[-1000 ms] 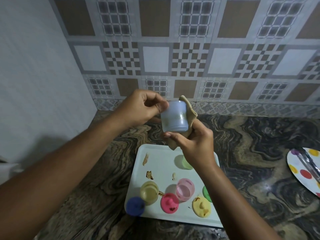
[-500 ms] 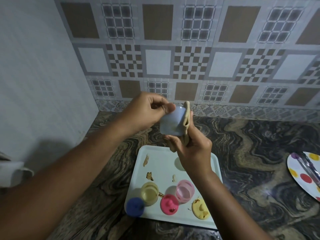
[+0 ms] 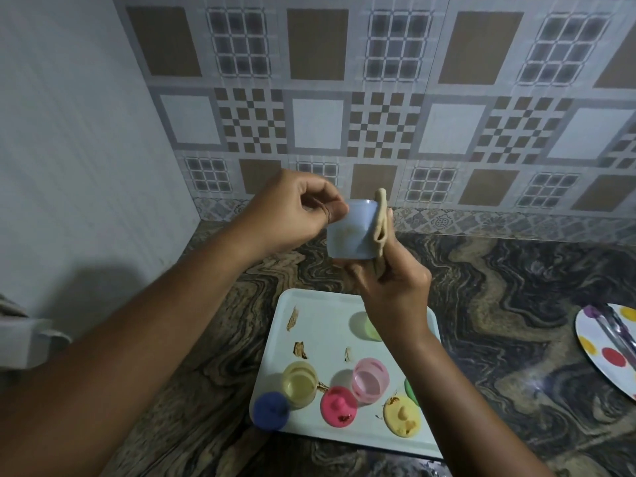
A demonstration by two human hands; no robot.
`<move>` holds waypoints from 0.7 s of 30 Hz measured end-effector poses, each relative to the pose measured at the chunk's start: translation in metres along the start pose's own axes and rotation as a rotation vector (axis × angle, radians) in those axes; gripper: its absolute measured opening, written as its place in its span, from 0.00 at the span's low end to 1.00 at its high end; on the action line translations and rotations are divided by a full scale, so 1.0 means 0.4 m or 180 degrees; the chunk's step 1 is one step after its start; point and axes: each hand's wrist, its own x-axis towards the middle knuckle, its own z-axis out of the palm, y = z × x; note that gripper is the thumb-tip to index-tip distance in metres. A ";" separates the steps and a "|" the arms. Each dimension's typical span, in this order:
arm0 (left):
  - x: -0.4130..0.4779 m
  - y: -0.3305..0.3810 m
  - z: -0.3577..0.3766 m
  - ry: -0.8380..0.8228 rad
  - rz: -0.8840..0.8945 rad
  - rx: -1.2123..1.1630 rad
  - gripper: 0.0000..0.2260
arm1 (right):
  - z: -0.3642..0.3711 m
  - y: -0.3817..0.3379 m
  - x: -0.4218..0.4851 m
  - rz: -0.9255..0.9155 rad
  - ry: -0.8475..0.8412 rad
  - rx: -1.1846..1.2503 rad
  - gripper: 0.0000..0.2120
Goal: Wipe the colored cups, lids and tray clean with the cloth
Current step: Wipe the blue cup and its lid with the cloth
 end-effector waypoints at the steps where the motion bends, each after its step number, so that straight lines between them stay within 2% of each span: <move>1: 0.001 0.005 0.000 -0.0019 0.0064 0.0193 0.02 | 0.002 0.003 0.000 -0.0167 -0.0080 -0.0211 0.28; 3: -0.002 0.018 0.003 -0.0045 0.0180 0.0431 0.03 | 0.002 0.011 -0.004 -0.0361 -0.0082 -0.0416 0.34; 6: -0.008 0.019 0.013 0.0105 0.0248 0.0302 0.09 | -0.002 0.009 -0.007 -0.0086 -0.0016 -0.0122 0.28; 8: -0.009 0.008 0.014 0.0081 0.0014 -0.0116 0.14 | -0.004 0.016 -0.013 0.0166 0.0020 0.0179 0.23; 11: -0.006 -0.012 0.018 -0.0007 -0.0349 -0.0531 0.09 | -0.002 0.023 -0.013 0.0237 0.0032 0.0288 0.22; 14: -0.003 -0.008 0.023 0.0176 -0.0318 -0.0286 0.03 | 0.005 0.005 -0.015 0.0031 -0.0080 0.0102 0.29; 17: -0.011 0.009 0.038 0.0243 0.0015 0.0177 0.05 | 0.018 0.004 -0.020 -0.0290 -0.0164 -0.0276 0.34; 19: -0.018 0.016 0.046 0.0295 0.0161 0.0297 0.07 | 0.018 0.006 -0.021 -0.0223 -0.0133 -0.0244 0.32; 21: -0.019 0.010 0.041 0.0253 0.0034 0.0119 0.10 | 0.010 0.012 -0.018 0.0061 -0.0100 -0.0061 0.27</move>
